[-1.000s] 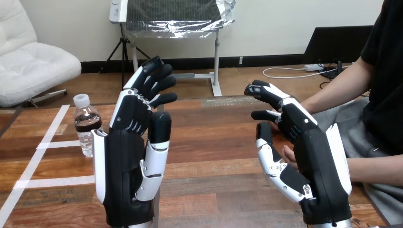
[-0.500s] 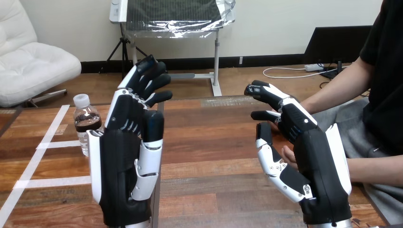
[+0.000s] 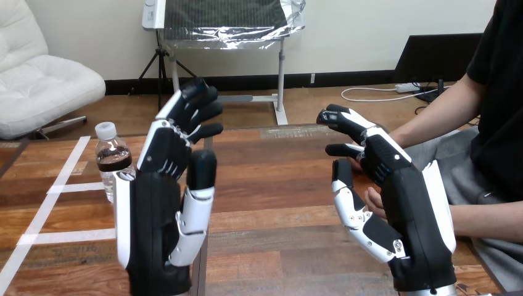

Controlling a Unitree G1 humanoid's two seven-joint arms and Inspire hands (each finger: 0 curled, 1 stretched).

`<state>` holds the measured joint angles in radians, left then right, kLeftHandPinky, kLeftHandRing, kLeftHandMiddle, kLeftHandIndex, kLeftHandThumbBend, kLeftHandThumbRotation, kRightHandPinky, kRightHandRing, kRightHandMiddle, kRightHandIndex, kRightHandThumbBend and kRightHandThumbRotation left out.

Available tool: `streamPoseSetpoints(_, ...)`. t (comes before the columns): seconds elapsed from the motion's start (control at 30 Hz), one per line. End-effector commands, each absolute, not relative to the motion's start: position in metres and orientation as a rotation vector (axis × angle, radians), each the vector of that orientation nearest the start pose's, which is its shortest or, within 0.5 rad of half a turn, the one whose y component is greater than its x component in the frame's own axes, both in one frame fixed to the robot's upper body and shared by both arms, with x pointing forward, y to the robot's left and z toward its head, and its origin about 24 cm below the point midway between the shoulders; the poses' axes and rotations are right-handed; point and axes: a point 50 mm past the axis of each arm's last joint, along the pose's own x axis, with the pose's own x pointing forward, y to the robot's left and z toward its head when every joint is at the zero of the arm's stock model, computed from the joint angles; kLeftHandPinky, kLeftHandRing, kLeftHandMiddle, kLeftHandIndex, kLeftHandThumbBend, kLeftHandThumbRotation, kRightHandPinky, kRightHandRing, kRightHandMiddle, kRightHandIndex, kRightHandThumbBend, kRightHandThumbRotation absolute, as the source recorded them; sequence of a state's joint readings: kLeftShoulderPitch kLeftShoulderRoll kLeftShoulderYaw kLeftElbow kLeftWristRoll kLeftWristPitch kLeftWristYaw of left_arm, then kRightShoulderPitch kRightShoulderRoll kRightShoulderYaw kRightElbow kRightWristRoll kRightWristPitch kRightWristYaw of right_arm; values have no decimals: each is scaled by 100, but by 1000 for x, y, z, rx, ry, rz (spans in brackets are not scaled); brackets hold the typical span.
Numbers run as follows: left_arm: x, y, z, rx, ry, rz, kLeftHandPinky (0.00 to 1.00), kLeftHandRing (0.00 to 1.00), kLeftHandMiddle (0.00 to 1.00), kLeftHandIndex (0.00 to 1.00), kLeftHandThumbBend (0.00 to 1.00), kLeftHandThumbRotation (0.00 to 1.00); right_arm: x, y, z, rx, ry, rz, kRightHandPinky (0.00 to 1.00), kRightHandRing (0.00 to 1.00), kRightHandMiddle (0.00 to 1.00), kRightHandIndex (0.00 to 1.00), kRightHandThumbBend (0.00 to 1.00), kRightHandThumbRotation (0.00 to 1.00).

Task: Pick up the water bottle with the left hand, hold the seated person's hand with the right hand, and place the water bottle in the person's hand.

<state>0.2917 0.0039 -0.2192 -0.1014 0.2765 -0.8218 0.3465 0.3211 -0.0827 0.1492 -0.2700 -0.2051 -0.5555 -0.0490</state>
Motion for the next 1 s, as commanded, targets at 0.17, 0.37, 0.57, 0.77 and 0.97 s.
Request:
streamPoseSetpoints(0.17,158,146,79,257,-636,331,77,83,85,86,37,75,187,-130,98,-196,-590,99,71,85,86,76,2,0)
streamPoseSetpoints(0.37,162,158,81,350,-637,439,79,84,86,85,43,64,187,-130,98,-201,-590,96,71,85,86,75,2,0)
streamPoseSetpoints(0.57,166,169,82,405,-620,486,85,89,89,87,51,56,186,-130,98,-194,-587,101,71,85,86,75,2,0)
streamPoseSetpoints(0.77,170,179,82,481,-614,536,89,91,91,89,58,52,186,-130,98,-200,-587,102,71,85,86,75,1,0)
streamPoseSetpoints(0.97,174,187,82,560,-609,575,92,92,92,91,65,50,186,-130,98,-199,-587,104,72,85,86,76,1,0)
